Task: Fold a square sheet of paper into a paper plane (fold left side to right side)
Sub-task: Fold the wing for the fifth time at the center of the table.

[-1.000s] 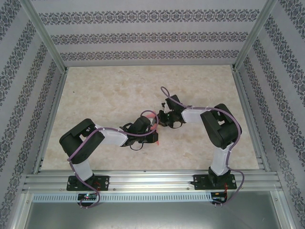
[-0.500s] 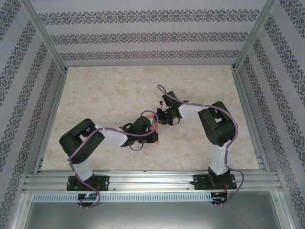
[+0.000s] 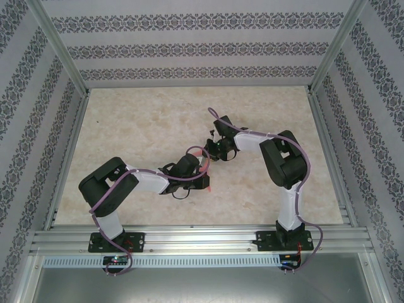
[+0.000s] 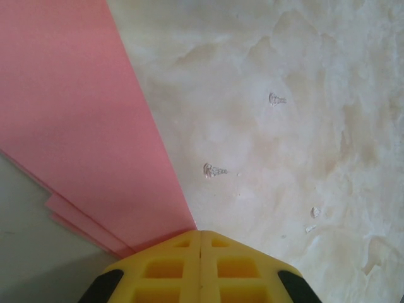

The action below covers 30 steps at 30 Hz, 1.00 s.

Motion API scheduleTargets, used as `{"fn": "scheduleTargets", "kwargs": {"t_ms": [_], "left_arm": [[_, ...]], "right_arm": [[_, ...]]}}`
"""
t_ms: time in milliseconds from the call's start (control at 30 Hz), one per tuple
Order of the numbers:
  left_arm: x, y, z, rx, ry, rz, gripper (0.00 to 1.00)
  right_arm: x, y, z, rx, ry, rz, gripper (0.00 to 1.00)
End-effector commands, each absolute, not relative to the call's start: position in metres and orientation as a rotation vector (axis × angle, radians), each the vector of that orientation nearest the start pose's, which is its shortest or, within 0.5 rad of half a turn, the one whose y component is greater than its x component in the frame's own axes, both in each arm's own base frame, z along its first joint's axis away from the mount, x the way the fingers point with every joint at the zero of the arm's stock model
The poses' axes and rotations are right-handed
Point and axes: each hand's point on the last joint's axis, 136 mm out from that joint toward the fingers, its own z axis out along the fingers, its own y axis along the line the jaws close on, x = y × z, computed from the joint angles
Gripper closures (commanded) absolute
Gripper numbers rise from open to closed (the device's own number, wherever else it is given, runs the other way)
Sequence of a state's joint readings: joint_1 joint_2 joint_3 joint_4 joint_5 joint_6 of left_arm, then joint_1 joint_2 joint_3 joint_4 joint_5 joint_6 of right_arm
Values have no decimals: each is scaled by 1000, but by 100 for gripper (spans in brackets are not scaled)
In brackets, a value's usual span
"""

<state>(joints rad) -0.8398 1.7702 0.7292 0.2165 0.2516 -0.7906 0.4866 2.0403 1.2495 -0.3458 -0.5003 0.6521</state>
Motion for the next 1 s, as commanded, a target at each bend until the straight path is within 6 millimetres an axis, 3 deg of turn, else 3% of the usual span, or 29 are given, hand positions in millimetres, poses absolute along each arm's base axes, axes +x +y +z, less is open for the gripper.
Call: {"fn": "scheduleTargets", "kwargs": {"t_ms": [0, 633, 967], "left_arm": [[174, -277, -64, 222, 3002, -664, 94], [172, -276, -65, 220, 3005, -665, 94], [172, -276, -65, 220, 3007, -665, 94]], "right_arm": [[412, 270, 8, 103, 2747, 836, 89], [445, 261, -3, 109, 2761, 741, 89], [452, 259, 5, 118, 2728, 799, 88]]}}
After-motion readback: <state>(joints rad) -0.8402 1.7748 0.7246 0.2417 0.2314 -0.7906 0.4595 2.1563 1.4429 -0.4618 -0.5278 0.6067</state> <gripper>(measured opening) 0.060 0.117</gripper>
